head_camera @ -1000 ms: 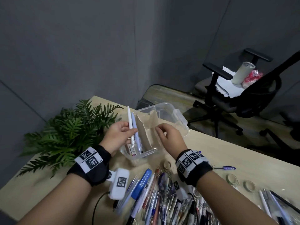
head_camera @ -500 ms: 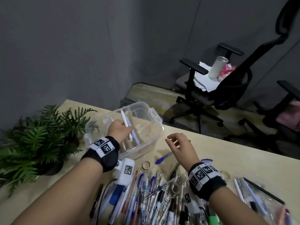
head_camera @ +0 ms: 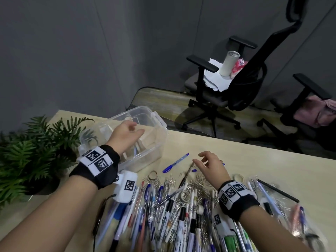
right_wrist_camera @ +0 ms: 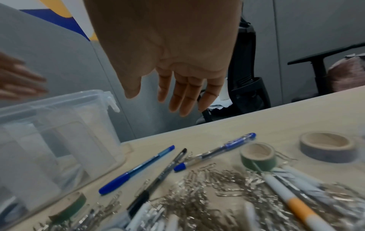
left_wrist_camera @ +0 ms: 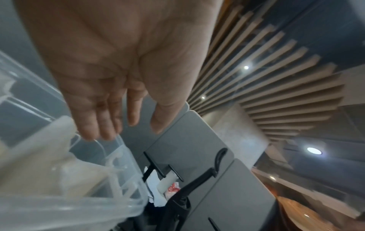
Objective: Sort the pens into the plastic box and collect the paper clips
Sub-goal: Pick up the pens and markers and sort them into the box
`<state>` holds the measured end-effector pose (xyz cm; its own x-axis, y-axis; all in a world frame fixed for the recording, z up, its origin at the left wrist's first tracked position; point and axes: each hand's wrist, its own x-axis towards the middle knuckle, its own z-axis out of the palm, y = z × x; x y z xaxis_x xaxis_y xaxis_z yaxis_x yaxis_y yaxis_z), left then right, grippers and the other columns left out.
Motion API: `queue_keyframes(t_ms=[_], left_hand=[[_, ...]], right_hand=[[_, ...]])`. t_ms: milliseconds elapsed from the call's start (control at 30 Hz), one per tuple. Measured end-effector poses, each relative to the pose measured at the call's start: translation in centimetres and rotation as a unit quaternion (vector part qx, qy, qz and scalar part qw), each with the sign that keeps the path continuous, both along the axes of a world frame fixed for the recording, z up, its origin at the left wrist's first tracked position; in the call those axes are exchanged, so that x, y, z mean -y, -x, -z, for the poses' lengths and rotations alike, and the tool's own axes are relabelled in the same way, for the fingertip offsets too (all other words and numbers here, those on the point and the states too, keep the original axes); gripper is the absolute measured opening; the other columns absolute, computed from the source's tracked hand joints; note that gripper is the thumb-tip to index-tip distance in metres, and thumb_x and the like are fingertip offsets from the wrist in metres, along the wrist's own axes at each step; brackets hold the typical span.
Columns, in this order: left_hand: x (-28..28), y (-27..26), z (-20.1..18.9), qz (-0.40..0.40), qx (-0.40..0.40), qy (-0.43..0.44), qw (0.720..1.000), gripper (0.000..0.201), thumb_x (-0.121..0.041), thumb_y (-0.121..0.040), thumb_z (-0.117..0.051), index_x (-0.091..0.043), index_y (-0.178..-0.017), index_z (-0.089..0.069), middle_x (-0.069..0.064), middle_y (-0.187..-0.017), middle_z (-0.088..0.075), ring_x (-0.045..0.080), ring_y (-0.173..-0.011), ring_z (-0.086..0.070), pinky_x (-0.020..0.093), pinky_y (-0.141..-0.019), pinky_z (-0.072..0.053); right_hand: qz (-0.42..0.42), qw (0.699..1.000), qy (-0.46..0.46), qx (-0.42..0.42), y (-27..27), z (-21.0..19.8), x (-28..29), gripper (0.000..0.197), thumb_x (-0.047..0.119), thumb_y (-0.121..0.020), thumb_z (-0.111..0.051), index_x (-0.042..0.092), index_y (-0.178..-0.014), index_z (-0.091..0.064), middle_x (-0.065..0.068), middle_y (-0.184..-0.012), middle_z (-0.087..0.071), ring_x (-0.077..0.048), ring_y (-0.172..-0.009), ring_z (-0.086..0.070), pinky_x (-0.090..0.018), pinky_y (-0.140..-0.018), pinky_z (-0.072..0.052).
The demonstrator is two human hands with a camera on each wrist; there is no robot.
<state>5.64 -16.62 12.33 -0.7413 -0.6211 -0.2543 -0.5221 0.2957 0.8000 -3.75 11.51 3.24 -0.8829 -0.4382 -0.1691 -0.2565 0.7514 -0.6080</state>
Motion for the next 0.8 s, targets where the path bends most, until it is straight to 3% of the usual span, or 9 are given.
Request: queue_keyframes(t_ms=[133,267,333,500,633,800], left_hand=[[-3.7,0.2,-1.0,0.057,-0.062,-0.037,0.996,0.028,-0.025,-0.086,-0.066,-0.011,-0.111,-0.062,0.005,-0.101,-0.064,0.022,-0.096,-0.063,0.043,-0.088,-0.054],[-8.0,1.0,0.8,0.125,-0.076,-0.052,0.988,0.026,-0.025,-0.085,-0.068,-0.012,-0.108,-0.062,0.000,-0.100,-0.065,0.013,-0.092,-0.061,0.021,-0.081,-0.050],[-9.8,1.6,2.4,0.139,-0.056,-0.061,0.987,0.028,-0.025,-0.084,-0.070,-0.013,-0.108,-0.061,-0.001,-0.101,-0.063,0.012,-0.093,-0.059,0.017,-0.078,-0.047],[-12.4,3.6,8.1,0.128,0.022,-0.058,0.990,0.031,-0.029,-0.079,-0.075,-0.022,-0.104,-0.059,-0.001,-0.111,-0.058,0.016,-0.105,-0.054,0.031,-0.090,-0.047],[-12.9,5.3,11.7,0.101,0.080,-0.004,0.992,0.035,-0.026,-0.078,-0.074,-0.017,-0.110,-0.061,0.003,-0.114,-0.057,0.017,-0.102,-0.054,0.034,-0.092,-0.048],[-12.3,6.5,15.0,0.095,0.125,0.051,0.986,0.038,-0.030,-0.069,-0.079,-0.020,-0.102,-0.063,0.000,-0.105,-0.062,0.017,-0.094,-0.059,0.039,-0.085,-0.053]], right_hand=[[0.003,0.998,-0.057,0.010,0.2,0.9,-2.3,0.047,0.052,-0.085,-0.060,0.022,-0.121,-0.053,0.002,-0.116,-0.058,-0.013,-0.104,-0.056,-0.033,-0.087,-0.049],[0.008,0.997,-0.066,0.048,0.6,1.7,-4.2,0.059,0.049,-0.080,-0.069,0.022,-0.128,-0.049,0.000,-0.129,-0.054,-0.016,-0.116,-0.052,-0.031,-0.096,-0.044],[0.009,0.996,-0.068,0.064,1.0,2.0,-4.6,0.063,0.045,-0.077,-0.074,0.023,-0.130,-0.049,0.000,-0.131,-0.054,-0.017,-0.118,-0.051,-0.032,-0.098,-0.044],[-0.032,0.992,-0.117,0.045,3.3,3.1,-5.1,0.059,0.045,-0.078,-0.073,0.029,-0.130,-0.050,0.008,-0.132,-0.054,-0.015,-0.118,-0.051,-0.038,-0.102,-0.042],[-0.078,0.984,-0.162,0.017,5.2,4.7,-5.1,0.044,0.050,-0.079,-0.068,0.035,-0.119,-0.057,0.012,-0.125,-0.055,-0.013,-0.120,-0.046,-0.040,-0.102,-0.036],[-0.120,0.972,-0.203,0.009,7.0,6.3,-4.4,0.035,0.052,-0.077,-0.068,0.038,-0.108,-0.062,0.009,-0.114,-0.053,-0.015,-0.114,-0.042,-0.040,-0.100,-0.031]])
